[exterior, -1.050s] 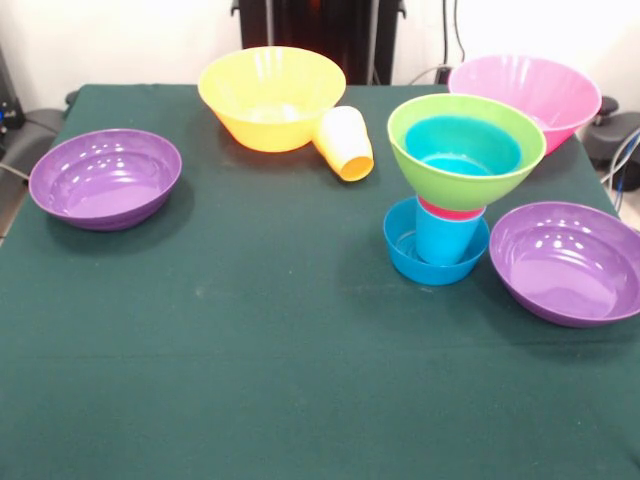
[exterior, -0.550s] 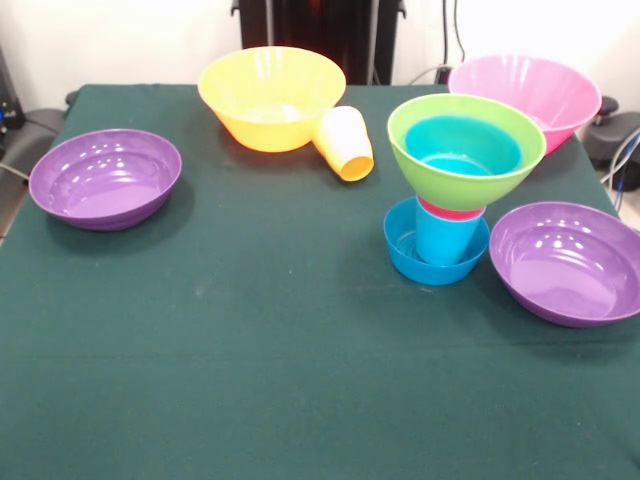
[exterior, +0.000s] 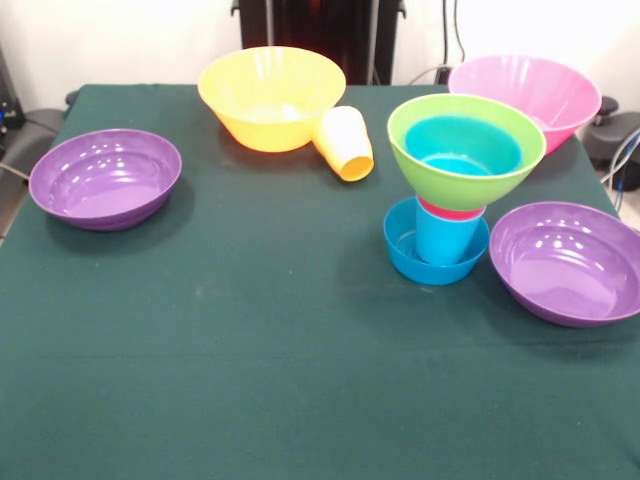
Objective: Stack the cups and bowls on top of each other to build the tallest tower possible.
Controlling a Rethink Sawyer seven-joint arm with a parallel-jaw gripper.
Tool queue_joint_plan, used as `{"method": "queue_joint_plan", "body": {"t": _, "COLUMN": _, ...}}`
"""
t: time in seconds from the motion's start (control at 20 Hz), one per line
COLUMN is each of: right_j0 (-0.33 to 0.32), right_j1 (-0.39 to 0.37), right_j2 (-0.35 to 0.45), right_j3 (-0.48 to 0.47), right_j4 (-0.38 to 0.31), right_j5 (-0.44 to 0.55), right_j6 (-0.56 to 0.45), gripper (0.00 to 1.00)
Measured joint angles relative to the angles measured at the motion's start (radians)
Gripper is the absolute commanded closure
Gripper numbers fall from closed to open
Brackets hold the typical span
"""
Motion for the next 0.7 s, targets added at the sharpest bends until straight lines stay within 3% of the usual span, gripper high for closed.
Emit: {"method": "queue_joint_plan", "body": {"t": 0.7, "right_j0": -0.067, "right_j1": 0.000, "right_j2": 0.080, "right_j3": 0.000, "right_j4": -0.061, "right_j5": 0.000, "right_j6": -0.017, "gripper": 0.00}}
